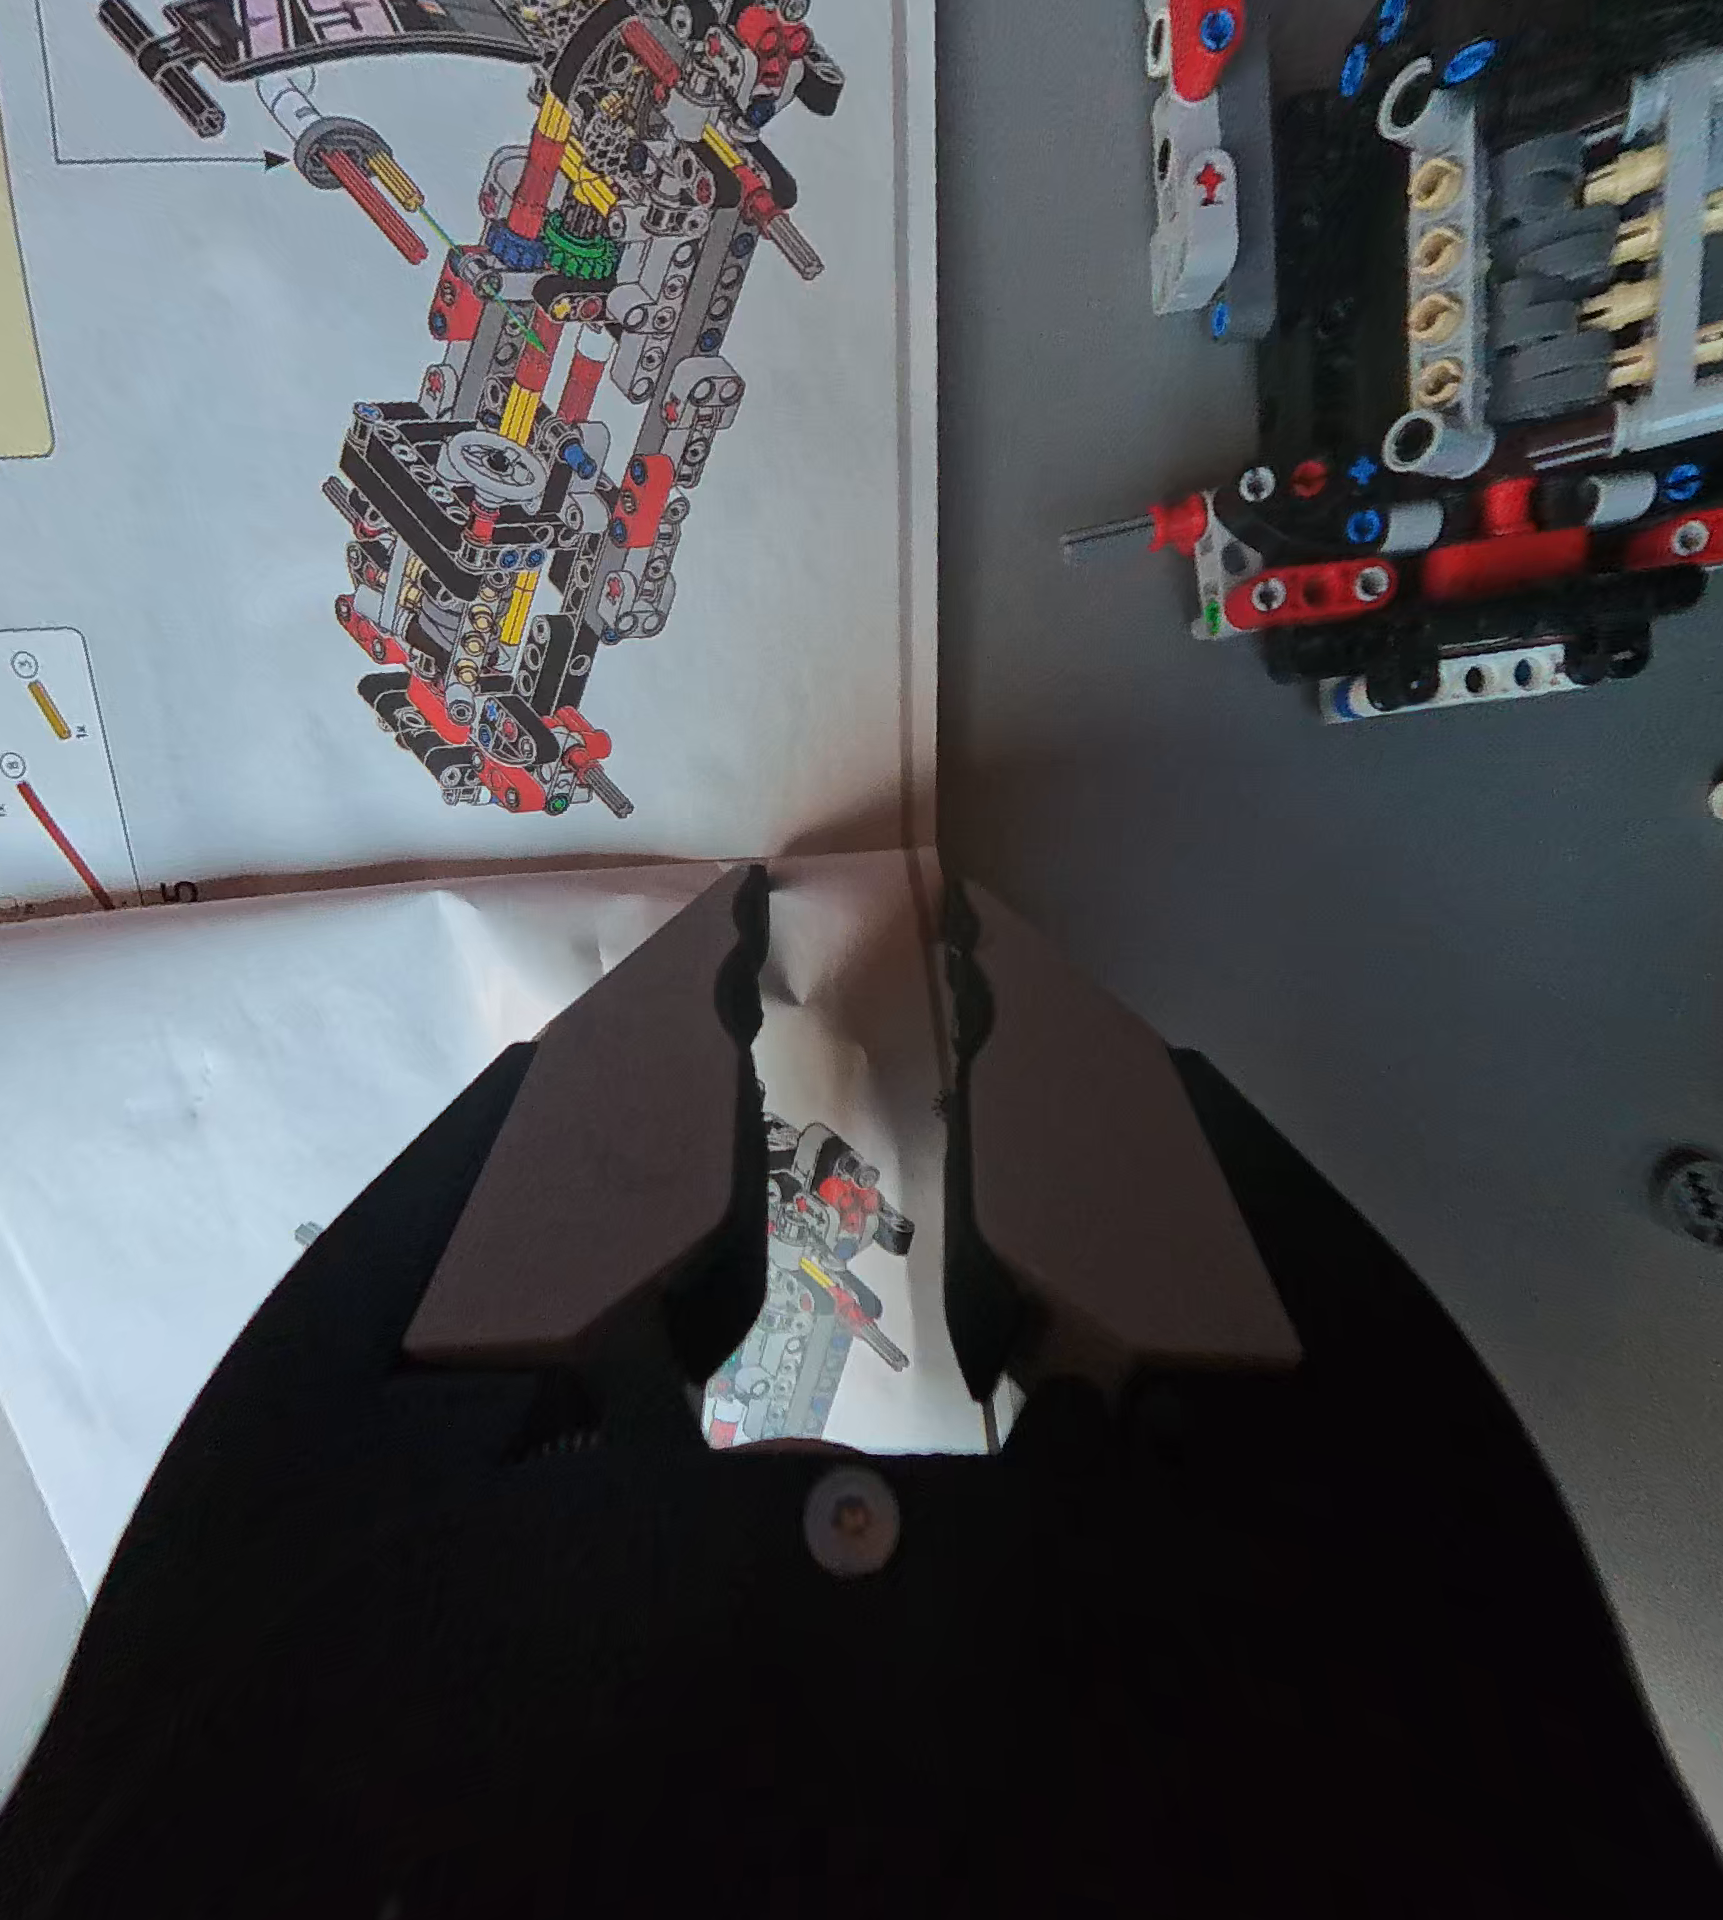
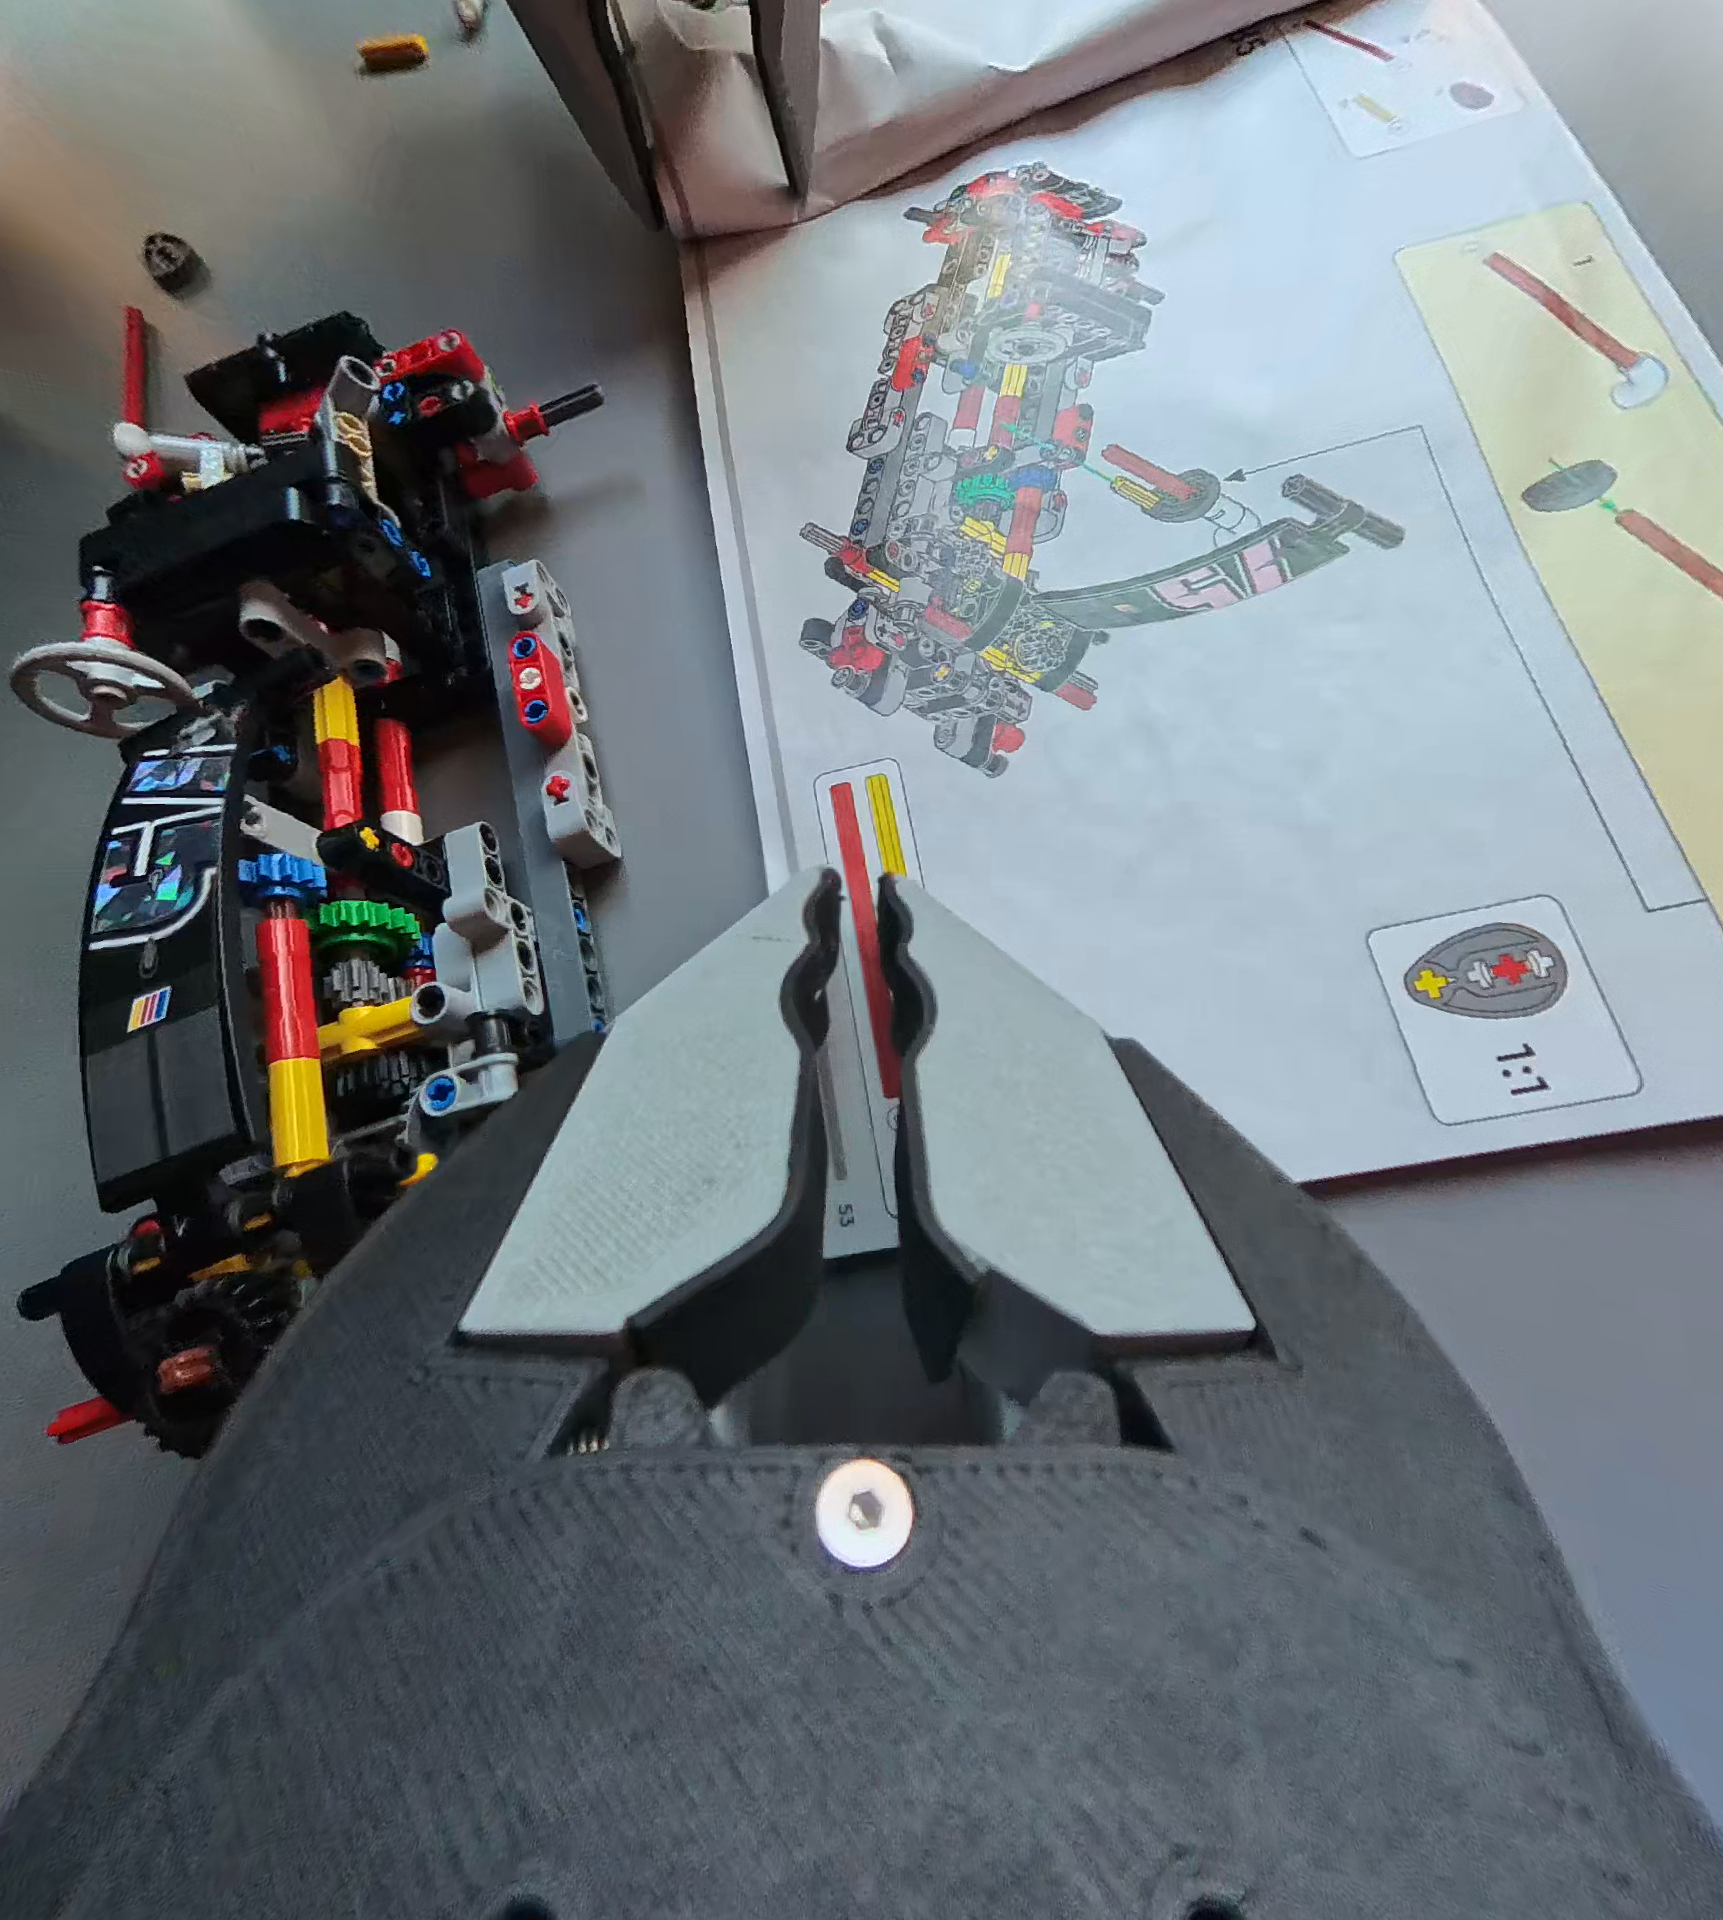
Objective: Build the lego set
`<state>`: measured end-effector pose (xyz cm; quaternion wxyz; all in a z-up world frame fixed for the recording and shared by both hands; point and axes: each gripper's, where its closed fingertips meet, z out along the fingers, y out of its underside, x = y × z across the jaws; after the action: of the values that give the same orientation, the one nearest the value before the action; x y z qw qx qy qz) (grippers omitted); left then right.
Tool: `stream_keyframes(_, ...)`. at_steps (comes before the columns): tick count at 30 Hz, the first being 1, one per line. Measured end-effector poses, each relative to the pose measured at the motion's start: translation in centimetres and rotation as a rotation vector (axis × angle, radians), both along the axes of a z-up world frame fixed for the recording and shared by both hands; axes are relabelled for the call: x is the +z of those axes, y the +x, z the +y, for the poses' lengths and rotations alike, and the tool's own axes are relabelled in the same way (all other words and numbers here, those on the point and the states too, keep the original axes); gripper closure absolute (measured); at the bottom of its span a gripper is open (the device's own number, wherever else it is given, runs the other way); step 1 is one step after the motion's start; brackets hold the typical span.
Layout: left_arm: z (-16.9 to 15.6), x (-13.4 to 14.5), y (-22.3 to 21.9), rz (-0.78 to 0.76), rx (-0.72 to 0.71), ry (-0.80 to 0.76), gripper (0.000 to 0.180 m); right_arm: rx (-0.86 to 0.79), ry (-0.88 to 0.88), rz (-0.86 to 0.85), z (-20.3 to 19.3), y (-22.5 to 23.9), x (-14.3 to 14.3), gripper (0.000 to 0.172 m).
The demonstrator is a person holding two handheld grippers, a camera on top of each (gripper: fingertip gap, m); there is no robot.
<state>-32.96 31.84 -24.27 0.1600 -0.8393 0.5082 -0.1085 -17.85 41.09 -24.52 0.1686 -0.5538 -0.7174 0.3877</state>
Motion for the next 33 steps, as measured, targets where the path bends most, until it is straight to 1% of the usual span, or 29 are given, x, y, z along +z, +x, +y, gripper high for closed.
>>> stream_keyframes(3, 0.4, 0.1, 0.2, -0.002, 0.002, 0.017, 0.149, -0.004, 0.032, 0.029, 0.2, -0.1, 0.3, 0.159)
stream_keyframes(6, 0.8, -0.2, 0.3, -0.018, 0.018, 0.032, 0.15, -0.025, 0.048, 0.134, 0.6, -0.4, 1.7, 0.16)
stream_keyframes(9, 0.7, -0.2, 0.3, -0.042, 0.035, 0.039, 0.15, -0.06, 0.055, 0.2, 1.2, -0.5, 2.6, 0.161)
stream_keyframes(14, 0.8, -0.3, 0.6, -0.035, 0.028, 0.03, 0.15, -0.06, 0.012, 0.225, 1.4, -0.4, 3.1, 0.16)
stream_keyframes(19, 0.8, -0.3, 0.7, -0.018, 0.017, 0.028, 0.149, -0.059, 0.022, 0.227, 1.4, -0.4, 3.1, 0.159)
stream_keyframes(23, 0.4, 0.1, 0.8, -0.076, 0.046, -0.01, 0.138, -0.057, 0.047, 0.268, 1.6, -0.3, 3.6, 0.159)
stream_keyframes(25, 0.1, 0.6, 0.7, -0.109, 0.077, -0.016, 0.134, -0.055, 0.054, 0.303, 1.7, -0.2, 4.1, 0.16)
stream_keyframes(28, -1.0, 2.0, -0.1, -0.101, 0.135, 0.002, 0.134, -0.068, 0.068, 0.365, 2.1, -0.1, 5.0, 0.159)
stream_keyframes(31, -2.8, 4.7, -0.8, -0.121, 0.205, 0.074, 0.133, -0.083, 0.104, 0.404, 2.2, 0.0, 6.3, 0.158)
stream_keyframes(33, -4.7, 6.3, -1.4, -0.134, 0.271, 0.114, 0.133, -0.106, 0.142, 0.424, 2.2, 0.2, 7.3, 0.158)
